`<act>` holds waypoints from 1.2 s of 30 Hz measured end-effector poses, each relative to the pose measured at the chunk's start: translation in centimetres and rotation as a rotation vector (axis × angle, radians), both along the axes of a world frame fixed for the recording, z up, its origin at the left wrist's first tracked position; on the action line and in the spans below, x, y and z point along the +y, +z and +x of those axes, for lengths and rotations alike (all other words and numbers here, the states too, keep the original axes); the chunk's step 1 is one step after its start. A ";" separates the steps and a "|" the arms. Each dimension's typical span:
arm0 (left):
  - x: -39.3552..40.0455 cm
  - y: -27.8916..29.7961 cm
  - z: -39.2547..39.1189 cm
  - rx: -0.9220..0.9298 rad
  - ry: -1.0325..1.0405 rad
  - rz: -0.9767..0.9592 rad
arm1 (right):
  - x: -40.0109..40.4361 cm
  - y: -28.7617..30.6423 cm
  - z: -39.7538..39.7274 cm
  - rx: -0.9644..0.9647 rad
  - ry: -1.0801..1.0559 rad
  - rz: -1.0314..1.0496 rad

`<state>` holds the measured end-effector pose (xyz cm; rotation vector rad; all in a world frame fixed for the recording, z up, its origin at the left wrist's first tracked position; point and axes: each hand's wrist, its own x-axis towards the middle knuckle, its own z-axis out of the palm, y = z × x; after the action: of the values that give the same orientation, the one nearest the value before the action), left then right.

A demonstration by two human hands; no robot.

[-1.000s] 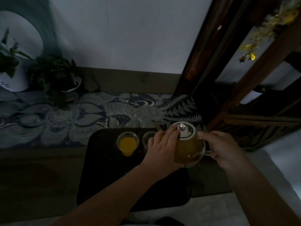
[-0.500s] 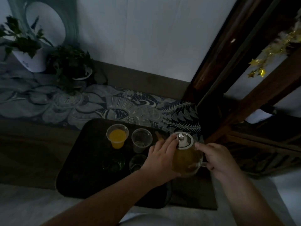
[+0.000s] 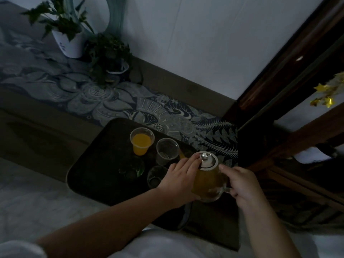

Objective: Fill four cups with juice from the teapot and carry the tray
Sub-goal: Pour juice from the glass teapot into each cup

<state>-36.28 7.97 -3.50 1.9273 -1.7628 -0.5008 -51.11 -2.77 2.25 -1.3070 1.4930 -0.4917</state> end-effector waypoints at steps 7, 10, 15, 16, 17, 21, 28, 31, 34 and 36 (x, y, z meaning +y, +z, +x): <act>-0.1 -0.8 0.8 0.011 -0.003 0.007 | 0.8 0.5 1.3 0.028 0.019 -0.031; -0.1 -0.9 1.1 0.027 -0.002 -0.015 | 1.2 1.3 2.0 0.045 0.022 -0.053; -0.2 -0.9 1.7 0.062 0.004 -0.031 | 1.5 2.1 3.0 0.086 0.045 -0.085; -0.1 -0.9 1.8 0.070 0.005 -0.029 | 1.6 2.1 3.2 0.096 0.049 -0.090; -0.1 -0.9 1.9 0.076 0.007 -0.031 | 1.6 2.2 3.3 0.104 0.053 -0.096; -0.3 -1.3 2.2 0.089 0.012 -0.019 | 1.6 2.3 3.9 0.147 0.084 -0.125; -0.7 -1.9 2.4 0.116 0.033 -0.011 | 1.3 2.3 4.4 0.190 0.109 -0.150; -0.9 -2.2 2.3 0.117 0.038 -0.016 | 1.4 2.5 4.4 0.189 0.123 -0.149; -1.0 -2.4 2.3 0.112 0.032 -0.026 | 1.3 2.5 4.3 0.215 0.141 -0.162; -0.9 -2.4 2.2 0.116 0.037 -0.033 | 1.3 2.6 4.3 0.213 0.145 -0.161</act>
<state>-34.04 7.07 -5.85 1.8658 -1.6498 -0.5564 -46.79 -1.46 4.80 -1.6236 1.5419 -0.3946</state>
